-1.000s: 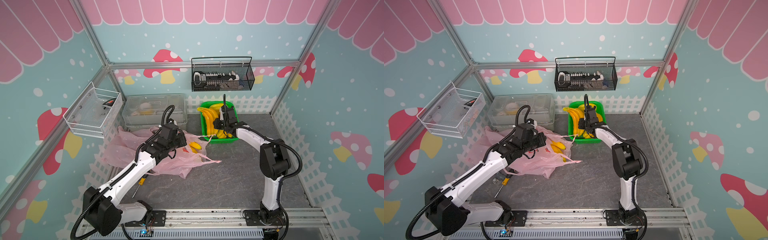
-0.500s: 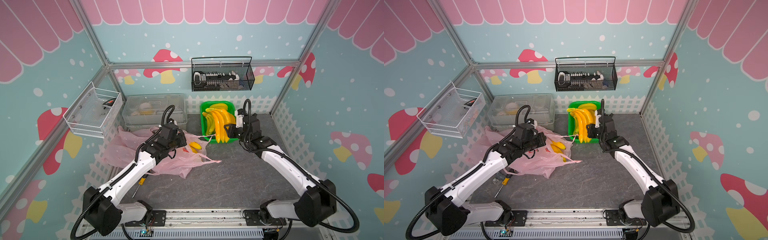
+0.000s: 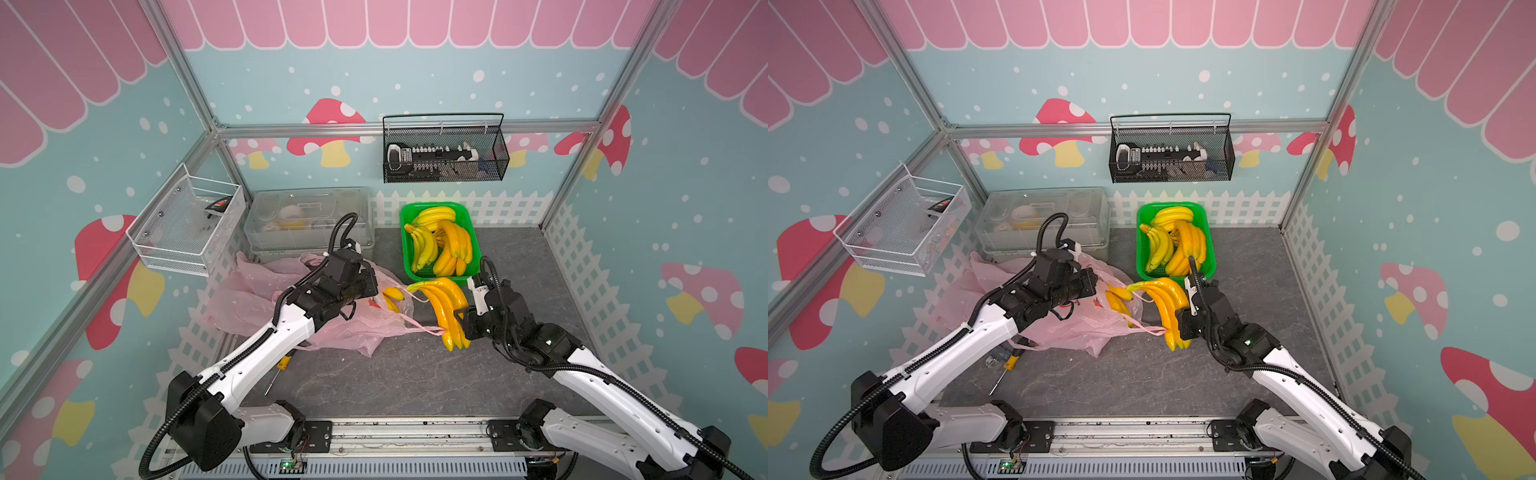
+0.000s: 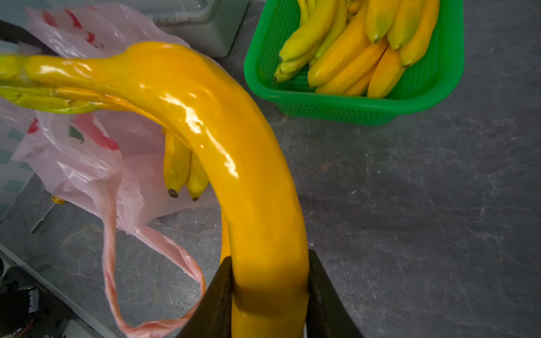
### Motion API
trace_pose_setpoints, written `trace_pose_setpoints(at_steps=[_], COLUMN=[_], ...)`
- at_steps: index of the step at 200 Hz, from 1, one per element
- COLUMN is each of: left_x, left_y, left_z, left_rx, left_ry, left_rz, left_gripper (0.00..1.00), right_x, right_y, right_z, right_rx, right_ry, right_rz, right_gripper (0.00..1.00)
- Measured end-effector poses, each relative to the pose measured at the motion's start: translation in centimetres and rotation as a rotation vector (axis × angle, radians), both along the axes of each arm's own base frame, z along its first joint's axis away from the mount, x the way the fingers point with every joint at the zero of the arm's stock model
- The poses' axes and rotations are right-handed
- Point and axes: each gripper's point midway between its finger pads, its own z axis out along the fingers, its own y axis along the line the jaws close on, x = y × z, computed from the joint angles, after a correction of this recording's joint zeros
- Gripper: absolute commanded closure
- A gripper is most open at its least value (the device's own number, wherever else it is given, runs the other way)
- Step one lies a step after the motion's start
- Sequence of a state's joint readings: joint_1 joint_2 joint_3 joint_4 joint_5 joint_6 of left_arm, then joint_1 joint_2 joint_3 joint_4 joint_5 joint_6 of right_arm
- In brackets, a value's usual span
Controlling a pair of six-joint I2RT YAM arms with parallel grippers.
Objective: Place the banana into a plastic bag & tie a knot
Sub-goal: Place the banana into the plastic bag.
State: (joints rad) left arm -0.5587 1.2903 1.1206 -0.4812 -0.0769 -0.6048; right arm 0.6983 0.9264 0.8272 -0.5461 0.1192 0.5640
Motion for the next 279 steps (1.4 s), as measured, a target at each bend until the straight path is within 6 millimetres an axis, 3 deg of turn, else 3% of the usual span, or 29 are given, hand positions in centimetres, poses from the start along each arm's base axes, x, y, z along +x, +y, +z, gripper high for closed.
trace_pose_setpoints(at_steps=[24,82,111,158,188,244,279], left_x=[-0.1,0.0,0.1,0.1,-0.5,-3.2,-4.6], left_y=[-0.2,0.6,0.6,0.6,-0.3,-2.5,-3.2], left_z=[0.0,-0.2,-0.3,-0.4,-0.2,2.9,4.5], left_rx=[0.007,0.043,0.047,0.049,0.059,0.031,0.012], left_ry=[-0.003,-0.008,-0.007,-0.004,-0.016,-0.101,-0.148], left_rz=[-0.009,0.016,0.019,0.017,-0.02,-0.123,-0.166], left_gripper=[1.0,1.0,1.0,1.0,1.0,1.0,1.0], right_x=[-1.2,-2.6,-3.6,-4.3,-3.1,1.8,2.7], right_y=[-0.3,-3.2,-3.9,-3.6,-2.0,4.0,6.8], right_z=[-1.7,0.3,0.2,-4.0,-5.4,-1.2,-1.2], right_rx=[-0.045,-0.051,-0.051,-0.094,-0.117,-0.069,-0.082], right_ry=[0.05,-0.007,0.006,0.096,0.134,0.059,0.061], right_rz=[0.001,-0.062,-0.063,-0.052,-0.041,-0.003,0.038], right_gripper=[0.79,0.8,0.8,0.81,0.82,0.83,0.83])
